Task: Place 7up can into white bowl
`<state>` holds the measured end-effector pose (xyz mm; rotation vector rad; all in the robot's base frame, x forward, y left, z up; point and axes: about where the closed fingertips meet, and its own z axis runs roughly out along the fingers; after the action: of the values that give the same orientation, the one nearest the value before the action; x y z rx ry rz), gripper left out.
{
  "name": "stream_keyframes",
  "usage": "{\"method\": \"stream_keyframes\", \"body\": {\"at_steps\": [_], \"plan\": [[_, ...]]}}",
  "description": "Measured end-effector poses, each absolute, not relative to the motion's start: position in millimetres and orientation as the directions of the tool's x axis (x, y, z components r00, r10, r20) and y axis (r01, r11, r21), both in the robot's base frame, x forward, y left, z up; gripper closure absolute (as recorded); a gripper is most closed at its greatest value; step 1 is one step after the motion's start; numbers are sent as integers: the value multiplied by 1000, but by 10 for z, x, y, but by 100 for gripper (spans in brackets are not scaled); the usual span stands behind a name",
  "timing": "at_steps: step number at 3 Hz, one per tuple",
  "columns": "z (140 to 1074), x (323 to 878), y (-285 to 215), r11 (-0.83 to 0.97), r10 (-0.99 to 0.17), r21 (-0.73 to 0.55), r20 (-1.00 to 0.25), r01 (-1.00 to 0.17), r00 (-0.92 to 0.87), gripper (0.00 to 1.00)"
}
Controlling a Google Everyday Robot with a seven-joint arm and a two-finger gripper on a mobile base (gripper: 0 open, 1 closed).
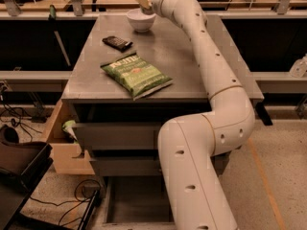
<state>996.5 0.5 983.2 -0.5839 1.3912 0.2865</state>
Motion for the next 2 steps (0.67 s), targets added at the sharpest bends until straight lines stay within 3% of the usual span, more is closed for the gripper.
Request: {"method": "stream_keyframes", "body": {"at_steps": [2], "plan": [[9860,9949,-34,823,-112,-219,-967,-525,228,100]]}}
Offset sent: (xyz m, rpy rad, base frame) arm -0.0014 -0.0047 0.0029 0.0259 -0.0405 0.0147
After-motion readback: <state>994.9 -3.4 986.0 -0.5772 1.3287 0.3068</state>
